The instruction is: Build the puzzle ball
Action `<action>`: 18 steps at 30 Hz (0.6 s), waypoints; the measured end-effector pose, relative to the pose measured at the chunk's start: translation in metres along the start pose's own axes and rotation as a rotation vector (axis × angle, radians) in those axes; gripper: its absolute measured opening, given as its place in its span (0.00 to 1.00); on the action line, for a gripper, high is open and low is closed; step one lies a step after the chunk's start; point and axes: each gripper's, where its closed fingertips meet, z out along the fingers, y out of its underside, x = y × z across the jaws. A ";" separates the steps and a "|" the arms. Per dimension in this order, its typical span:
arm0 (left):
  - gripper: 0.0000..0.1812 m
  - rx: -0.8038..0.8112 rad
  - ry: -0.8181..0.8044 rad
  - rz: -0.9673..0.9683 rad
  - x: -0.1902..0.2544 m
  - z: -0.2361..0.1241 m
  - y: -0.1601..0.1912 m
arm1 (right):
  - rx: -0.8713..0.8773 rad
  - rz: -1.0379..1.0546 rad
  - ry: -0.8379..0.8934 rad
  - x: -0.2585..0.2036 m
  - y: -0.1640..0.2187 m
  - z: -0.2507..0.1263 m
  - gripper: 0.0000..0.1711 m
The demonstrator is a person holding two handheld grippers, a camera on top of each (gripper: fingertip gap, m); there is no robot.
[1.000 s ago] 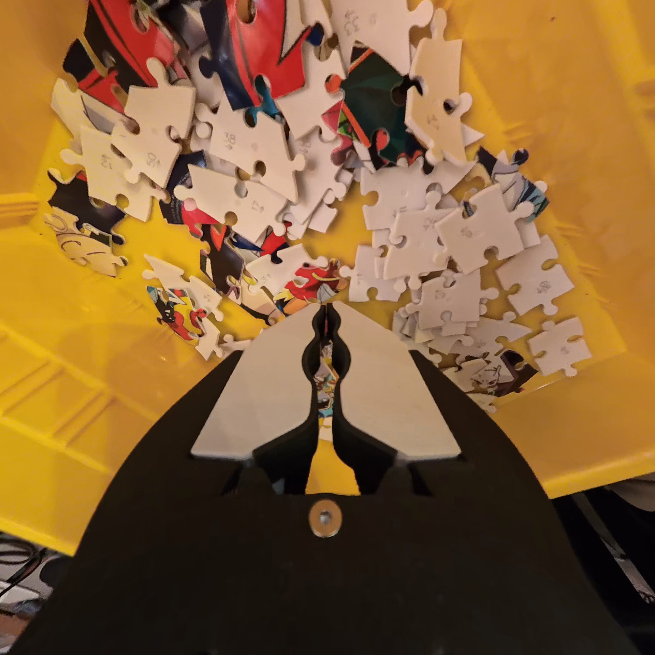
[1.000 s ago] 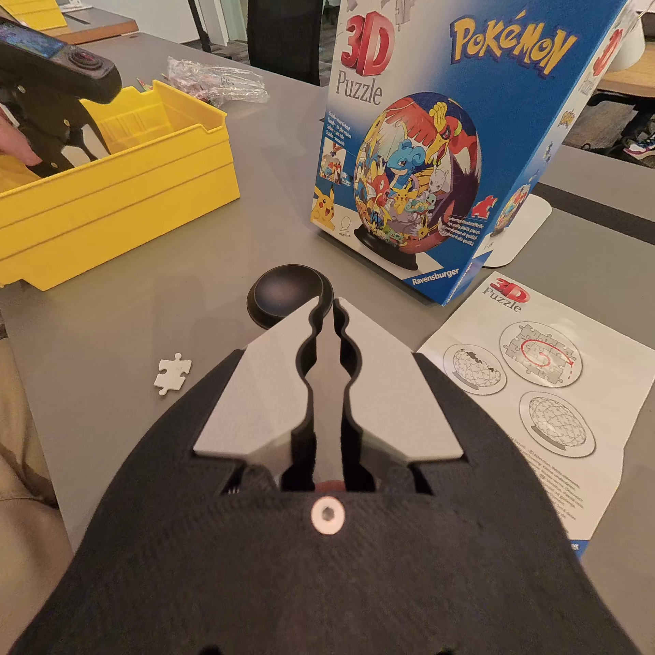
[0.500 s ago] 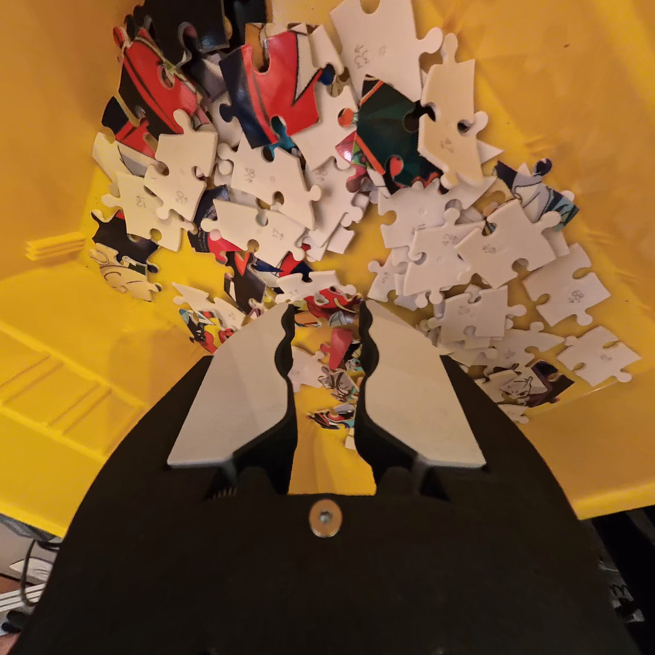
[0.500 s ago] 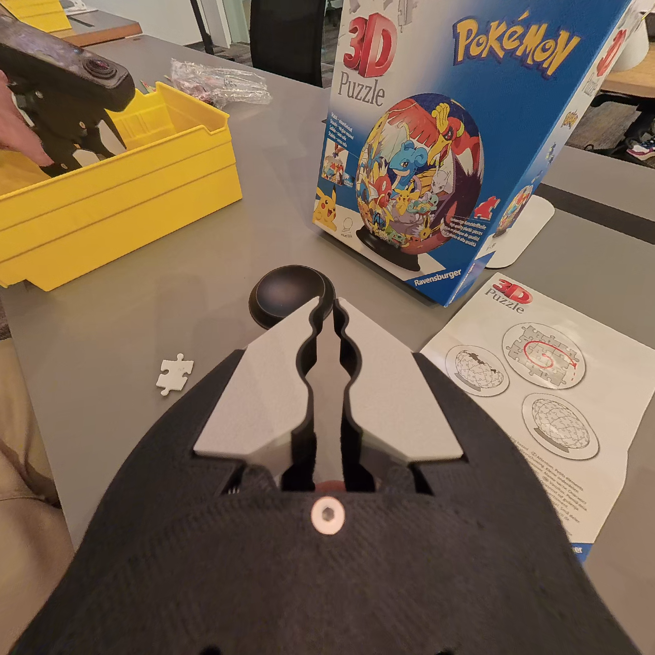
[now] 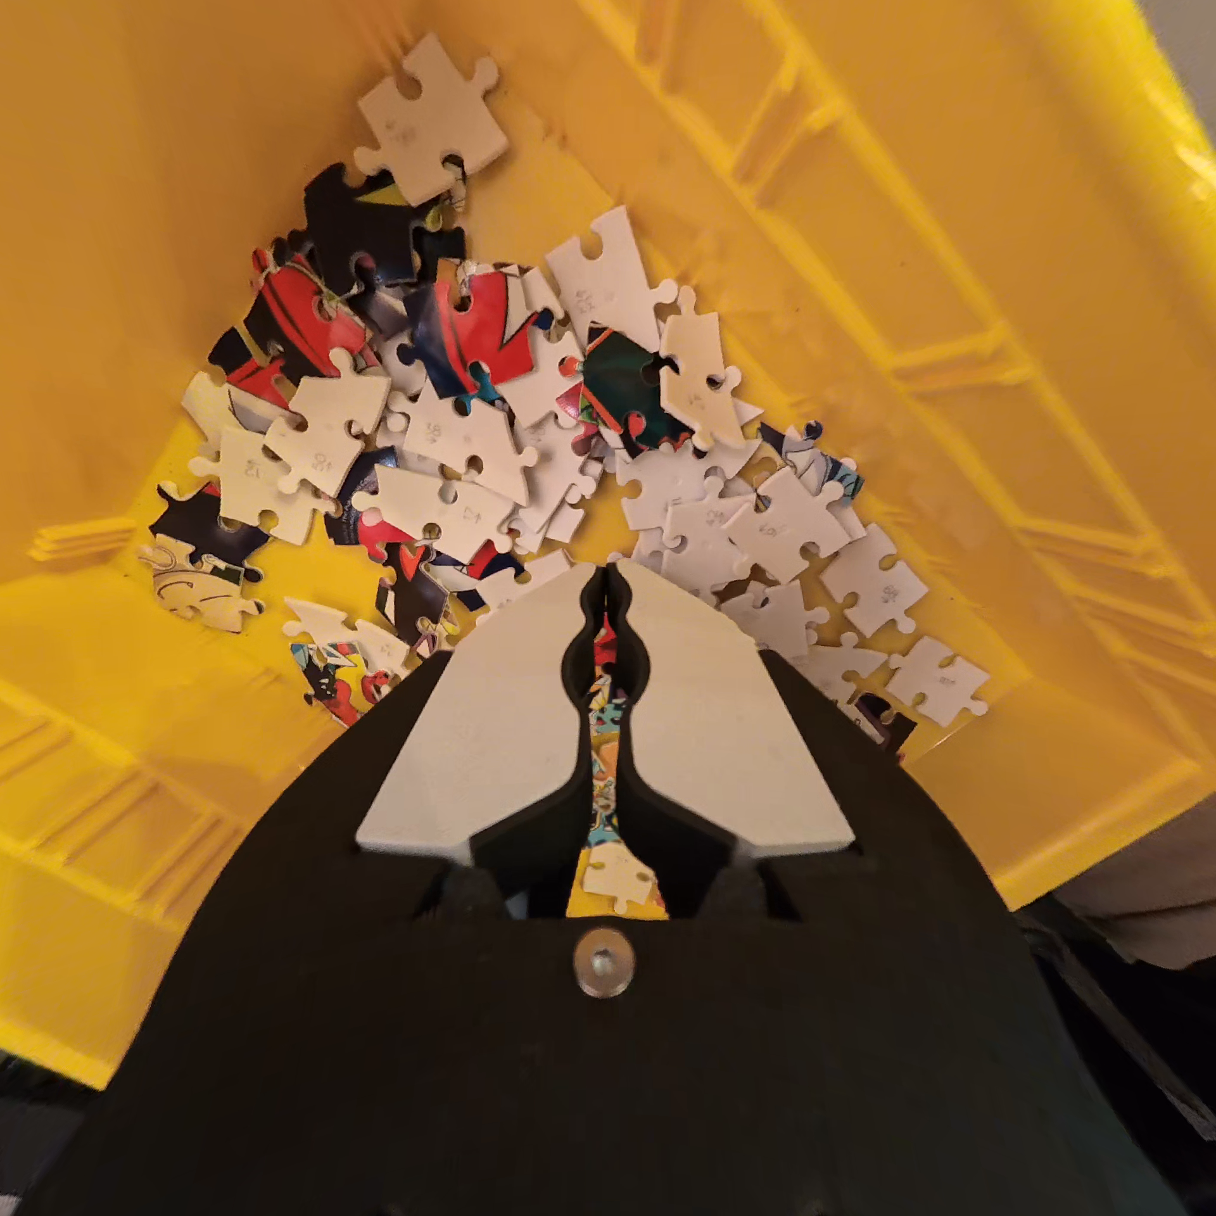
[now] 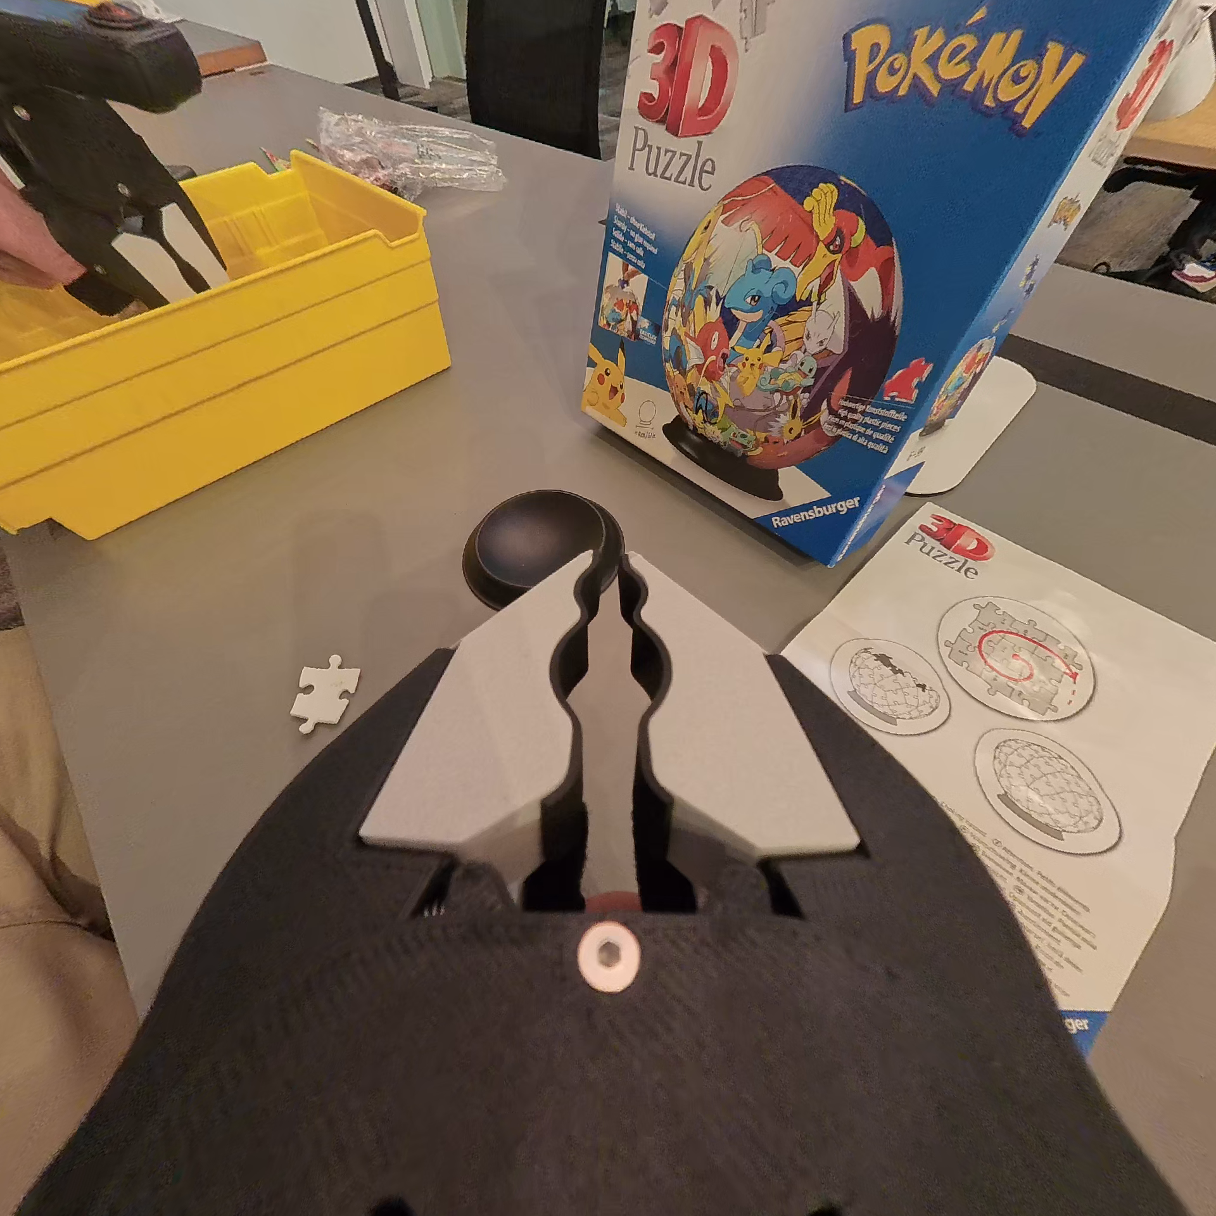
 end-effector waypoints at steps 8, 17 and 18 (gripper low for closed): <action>0.19 -0.106 -0.070 0.042 -0.009 -0.007 0.023 | 0.004 0.004 0.002 0.001 -0.001 -0.001 0.02; 0.25 -0.222 -0.081 0.194 0.004 0.011 0.040 | 0.009 0.004 0.011 0.004 -0.002 -0.003 0.02; 0.22 -0.218 -0.082 0.191 0.004 0.011 0.039 | 0.010 0.005 0.010 0.004 -0.002 -0.003 0.02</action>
